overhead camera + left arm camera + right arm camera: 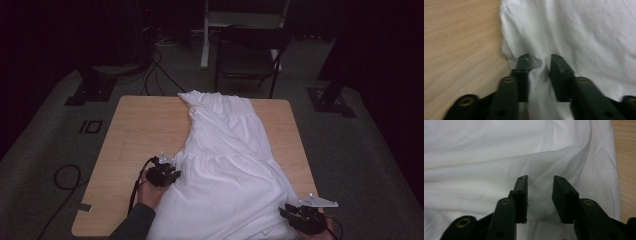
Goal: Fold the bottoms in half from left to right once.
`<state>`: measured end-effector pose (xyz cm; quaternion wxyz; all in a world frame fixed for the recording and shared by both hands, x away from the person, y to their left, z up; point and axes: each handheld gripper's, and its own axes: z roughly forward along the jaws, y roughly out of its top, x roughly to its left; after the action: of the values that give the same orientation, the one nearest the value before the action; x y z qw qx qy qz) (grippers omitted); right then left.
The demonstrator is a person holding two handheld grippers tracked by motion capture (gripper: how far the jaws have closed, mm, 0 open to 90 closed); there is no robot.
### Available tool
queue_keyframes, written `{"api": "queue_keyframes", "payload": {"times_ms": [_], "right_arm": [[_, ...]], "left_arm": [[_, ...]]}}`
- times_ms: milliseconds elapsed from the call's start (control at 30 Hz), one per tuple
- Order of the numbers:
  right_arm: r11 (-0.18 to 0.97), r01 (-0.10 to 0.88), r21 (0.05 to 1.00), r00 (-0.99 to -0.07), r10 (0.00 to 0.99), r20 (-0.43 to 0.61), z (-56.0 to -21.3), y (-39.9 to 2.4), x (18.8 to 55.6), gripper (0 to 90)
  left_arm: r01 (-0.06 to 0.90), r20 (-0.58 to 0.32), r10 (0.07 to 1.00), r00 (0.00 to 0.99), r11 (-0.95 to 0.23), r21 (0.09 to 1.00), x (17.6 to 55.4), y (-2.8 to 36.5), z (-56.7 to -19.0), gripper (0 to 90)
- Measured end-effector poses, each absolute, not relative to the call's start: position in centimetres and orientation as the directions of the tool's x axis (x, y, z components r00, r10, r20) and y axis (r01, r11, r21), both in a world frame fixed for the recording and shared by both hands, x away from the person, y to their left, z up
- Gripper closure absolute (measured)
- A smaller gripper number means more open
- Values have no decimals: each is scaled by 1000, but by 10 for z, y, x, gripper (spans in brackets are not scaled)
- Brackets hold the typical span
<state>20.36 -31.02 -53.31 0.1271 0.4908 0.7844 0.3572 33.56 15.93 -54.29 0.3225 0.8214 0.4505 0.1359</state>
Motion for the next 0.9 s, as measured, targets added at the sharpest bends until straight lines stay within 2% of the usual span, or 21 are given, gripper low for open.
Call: {"api": "queue_keyframes", "payload": {"times_ms": [33, 100, 233, 300, 467, 633, 700, 800, 900], "right_arm": [[269, 679, 683, -477, 869, 131, -536, -308, 208, 595], [282, 676, 681, -469, 877, 102, -539, -303, 217, 597], [336, 677, 655, -472, 881, 35, -546, -292, 241, 706], [336, 667, 665, -479, 877, 38, -546, -289, 251, 741], [346, 647, 679, -481, 877, 12, -547, -283, 284, 761], [370, 634, 679, -480, 877, -29, -547, -273, 311, 755], [368, 633, 681, -474, 880, -34, -546, -270, 319, 723], [357, 621, 698, -456, 889, -49, -541, -264, 317, 632], [354, 589, 727, -472, 880, -46, -533, -260, 303, 602]], "left_arm": [[655, -70, 830, 554, -382, 652, 337, 159, -543, 774], [656, -70, 834, 548, -377, 654, 341, 159, -543, 814], [661, -53, 852, 521, -364, 656, 350, 160, -543, 847], [664, -34, 860, 508, -366, 652, 357, 161, -542, 851], [676, 1, 892, 451, -343, 652, 379, 168, -541, 852], [689, 9, 922, 386, -295, 662, 403, 174, -541, 851], [695, 3, 933, 361, -271, 666, 411, 174, -542, 844], [700, -13, 938, 345, -248, 669, 415, 177, -541, 773], [696, -16, 939, 344, -243, 676, 412, 178, -540, 702]]}}
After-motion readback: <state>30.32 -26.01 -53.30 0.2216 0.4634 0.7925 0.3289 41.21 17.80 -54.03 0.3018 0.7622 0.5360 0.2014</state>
